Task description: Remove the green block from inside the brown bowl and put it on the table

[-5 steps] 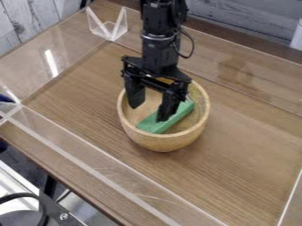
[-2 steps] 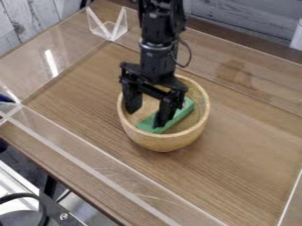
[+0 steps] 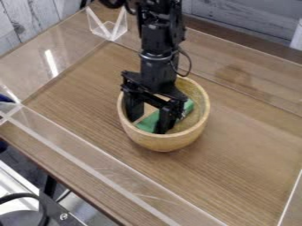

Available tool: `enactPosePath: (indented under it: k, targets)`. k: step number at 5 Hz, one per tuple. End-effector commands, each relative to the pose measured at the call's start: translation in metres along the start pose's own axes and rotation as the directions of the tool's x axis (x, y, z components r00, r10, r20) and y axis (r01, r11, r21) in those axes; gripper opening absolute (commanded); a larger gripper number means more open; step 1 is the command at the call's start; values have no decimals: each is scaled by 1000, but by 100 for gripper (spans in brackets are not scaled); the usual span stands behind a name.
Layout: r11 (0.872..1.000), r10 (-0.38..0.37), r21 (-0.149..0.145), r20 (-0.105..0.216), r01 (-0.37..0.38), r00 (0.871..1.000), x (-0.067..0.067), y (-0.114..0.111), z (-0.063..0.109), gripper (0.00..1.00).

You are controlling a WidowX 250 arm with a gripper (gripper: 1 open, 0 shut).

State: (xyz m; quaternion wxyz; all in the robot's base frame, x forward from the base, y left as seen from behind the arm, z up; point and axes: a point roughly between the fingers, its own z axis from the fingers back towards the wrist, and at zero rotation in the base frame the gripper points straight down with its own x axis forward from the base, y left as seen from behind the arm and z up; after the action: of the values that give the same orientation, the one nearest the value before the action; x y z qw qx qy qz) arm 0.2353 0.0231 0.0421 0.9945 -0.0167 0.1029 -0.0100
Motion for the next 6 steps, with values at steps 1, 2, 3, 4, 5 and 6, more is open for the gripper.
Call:
enactPosePath:
  k: [1,2,3,4,5,6]
  targets:
    - [1000,-3,26,89,1,996,10,1,27,100]
    - [999,-28,35,118,24,993,6,-2,26,100]
    - [999,-22,41,110,17,994,9,-2,19,100]
    - [999,-16,38,93,12,996,11,-2,12,100]
    - [999,-7,36,79,4,997,12,-3,8,0]
    - [999,3,45,92,-7,996,16,-2,8,0]
